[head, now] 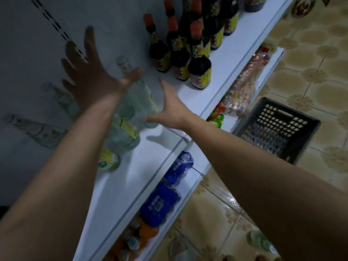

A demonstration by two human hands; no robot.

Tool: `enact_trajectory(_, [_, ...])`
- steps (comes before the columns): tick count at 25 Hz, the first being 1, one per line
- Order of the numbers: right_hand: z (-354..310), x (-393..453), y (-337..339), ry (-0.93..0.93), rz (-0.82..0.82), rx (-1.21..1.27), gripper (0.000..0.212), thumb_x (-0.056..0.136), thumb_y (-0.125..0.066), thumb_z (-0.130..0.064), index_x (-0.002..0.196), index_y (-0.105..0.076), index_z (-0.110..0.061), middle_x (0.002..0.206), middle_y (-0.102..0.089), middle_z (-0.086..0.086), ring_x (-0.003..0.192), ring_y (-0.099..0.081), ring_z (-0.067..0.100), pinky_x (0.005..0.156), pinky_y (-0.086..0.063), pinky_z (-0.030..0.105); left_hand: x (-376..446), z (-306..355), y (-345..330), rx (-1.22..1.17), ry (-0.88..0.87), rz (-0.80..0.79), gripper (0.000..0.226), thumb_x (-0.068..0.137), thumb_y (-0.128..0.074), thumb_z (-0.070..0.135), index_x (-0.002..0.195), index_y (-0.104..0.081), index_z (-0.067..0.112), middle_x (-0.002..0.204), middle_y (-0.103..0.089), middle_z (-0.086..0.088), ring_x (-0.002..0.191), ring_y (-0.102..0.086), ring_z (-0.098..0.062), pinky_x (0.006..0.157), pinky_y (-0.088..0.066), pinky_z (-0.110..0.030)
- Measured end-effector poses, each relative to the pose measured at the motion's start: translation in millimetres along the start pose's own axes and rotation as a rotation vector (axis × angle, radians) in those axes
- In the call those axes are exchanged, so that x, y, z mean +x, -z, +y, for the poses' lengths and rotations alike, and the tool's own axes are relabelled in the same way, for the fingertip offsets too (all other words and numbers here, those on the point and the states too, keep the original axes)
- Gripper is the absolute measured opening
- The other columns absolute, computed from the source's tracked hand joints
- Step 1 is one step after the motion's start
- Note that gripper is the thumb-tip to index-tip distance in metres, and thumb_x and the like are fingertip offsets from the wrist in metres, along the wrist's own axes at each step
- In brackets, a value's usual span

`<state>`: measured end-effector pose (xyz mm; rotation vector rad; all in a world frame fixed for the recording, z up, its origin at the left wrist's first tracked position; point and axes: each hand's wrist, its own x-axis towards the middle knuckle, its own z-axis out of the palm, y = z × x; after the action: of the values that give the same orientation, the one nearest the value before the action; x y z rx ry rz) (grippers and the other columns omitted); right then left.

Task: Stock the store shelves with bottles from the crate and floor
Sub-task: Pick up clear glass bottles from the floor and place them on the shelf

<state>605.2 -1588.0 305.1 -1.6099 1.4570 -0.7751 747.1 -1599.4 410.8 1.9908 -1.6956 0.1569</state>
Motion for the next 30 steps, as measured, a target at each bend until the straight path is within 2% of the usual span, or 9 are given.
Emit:
enact_trajectory(5, [-12,31,-36,-0.039,0.005,0.136,0.115,0.070,-0.087,-0.024,0.155,-0.011,-0.010,0.158,-0.026,0.011,0.139,-0.037,0.025,0.111,-0.038,0.035,12,-2,-4,-0.071,-0.176,0.093,0.103,0.070,-0.051,0.079,0.153,-0.022,0.026,0.154,-0.033,-0.009,0.145,-0.025,-0.031,0.115,-0.025,-0.051])
enact_trajectory(8, [2,26,-43,-0.037,0.030,0.153,0.093,0.076,-0.081,-0.017,0.149,-0.025,-0.011,0.142,-0.048,0.009,0.124,-0.052,0.028,0.096,-0.047,0.037,3,-5,-21,-0.030,-0.191,-0.049,0.090,0.077,-0.059,0.065,0.152,-0.025,0.026,0.151,-0.035,-0.010,0.143,-0.029,-0.030,0.115,-0.026,-0.044])
enact_trajectory(11, [10,30,-47,-0.069,0.077,0.068,0.076,0.084,-0.073,-0.019,0.145,-0.028,-0.020,0.133,-0.056,0.007,0.112,-0.058,0.032,0.078,-0.041,0.030,13,-12,-30,-0.074,-0.189,-0.190,0.066,0.082,-0.068,0.039,0.140,-0.041,0.023,0.130,-0.054,-0.013,0.121,-0.051,-0.033,0.097,-0.042,-0.039])
enact_trajectory(13, [12,32,-53,-0.065,0.111,0.065,0.069,0.086,-0.071,-0.018,0.142,-0.030,-0.021,0.131,-0.056,0.007,0.108,-0.058,0.033,0.077,-0.039,0.030,17,-15,-33,-0.164,-0.196,-0.171,0.046,0.081,-0.067,0.029,0.122,-0.048,0.019,0.106,-0.065,-0.009,0.098,-0.063,-0.030,0.079,-0.048,-0.037])
enact_trajectory(15, [10,33,-59,-0.064,0.106,0.067,0.067,0.087,-0.070,-0.017,0.140,-0.029,-0.022,0.129,-0.057,0.008,0.105,-0.059,0.033,0.079,-0.044,0.032,21,-19,-32,-0.271,-0.172,-0.159,0.040,0.080,-0.070,0.031,0.106,-0.042,0.017,0.097,-0.065,-0.005,0.089,-0.064,-0.026,0.076,-0.051,-0.037])
enact_trajectory(20, [-3,38,-75,-0.030,0.031,0.003,0.067,0.086,-0.070,-0.017,0.138,-0.028,-0.022,0.116,-0.061,0.014,0.095,-0.061,0.036,0.081,-0.052,0.042,39,-40,-22,-0.208,-0.122,-0.258,0.032,0.081,-0.064,0.016,0.099,-0.037,0.015,0.098,-0.049,-0.005,0.091,-0.054,-0.022,0.087,-0.049,-0.043])
enact_trajectory(24, [-4,38,-81,-0.039,0.026,-0.008,0.069,0.087,-0.069,-0.019,0.141,-0.026,-0.024,0.119,-0.060,0.013,0.097,-0.062,0.036,0.084,-0.053,0.045,43,-37,-20,-0.111,-0.117,-0.350,0.027,0.083,-0.062,0.014,0.100,-0.042,0.010,0.112,-0.056,-0.016,0.102,-0.056,-0.028,0.091,-0.049,-0.040])
enact_trajectory(28, [5,33,-75,-0.115,0.001,0.072,0.087,0.085,-0.074,-0.020,0.150,-0.016,-0.024,0.145,-0.044,0.014,0.122,-0.053,0.035,0.100,-0.047,0.046,37,-20,-16,-0.057,-0.177,-0.288,0.059,0.081,-0.069,0.022,0.130,-0.044,0.002,0.132,-0.049,-0.020,0.119,-0.051,-0.034,0.093,-0.044,-0.037])
enact_trajectory(30, [12,18,-68,-0.129,0.009,0.086,0.088,0.087,-0.073,-0.021,0.153,-0.014,-0.019,0.155,-0.032,0.013,0.135,-0.043,0.031,0.108,-0.040,0.041,29,-9,-15,-0.027,-0.173,-0.221,0.065,0.084,-0.067,0.030,0.138,-0.040,0.004,0.141,-0.043,-0.021,0.129,-0.046,-0.033,0.103,-0.040,-0.037])
